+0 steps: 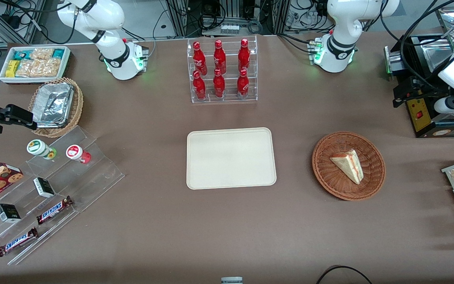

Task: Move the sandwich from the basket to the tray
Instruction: 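Move the left gripper down over the sandwich in the wicker basket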

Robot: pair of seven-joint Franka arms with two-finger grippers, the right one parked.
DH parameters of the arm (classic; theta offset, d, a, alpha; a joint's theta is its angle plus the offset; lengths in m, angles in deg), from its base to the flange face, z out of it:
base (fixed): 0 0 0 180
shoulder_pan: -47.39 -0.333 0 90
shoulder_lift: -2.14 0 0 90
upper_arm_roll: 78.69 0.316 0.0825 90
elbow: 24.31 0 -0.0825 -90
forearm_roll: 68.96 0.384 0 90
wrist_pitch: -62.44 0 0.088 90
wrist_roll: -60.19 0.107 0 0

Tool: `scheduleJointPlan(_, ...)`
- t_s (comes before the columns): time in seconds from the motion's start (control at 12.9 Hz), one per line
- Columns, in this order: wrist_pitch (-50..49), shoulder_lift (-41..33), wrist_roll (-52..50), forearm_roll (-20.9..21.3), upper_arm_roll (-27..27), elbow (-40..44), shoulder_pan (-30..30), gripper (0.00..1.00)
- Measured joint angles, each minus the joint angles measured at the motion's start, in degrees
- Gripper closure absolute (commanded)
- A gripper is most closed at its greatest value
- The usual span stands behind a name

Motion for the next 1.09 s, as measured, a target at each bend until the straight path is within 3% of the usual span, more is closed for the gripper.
scheduleJointPlan(0.54,2.6,2.5,0.0,0.9,0.5,-2.2,0.0,0.00)
scheduleJointPlan(0.78,11.3,3.8,-1.9,2.7,0.6,-9.5,-0.1,0.00)
scheduleJointPlan(1.09,26.0,4.1,-16.0,3.0,0.7,-22.1,-0.1,0.00)
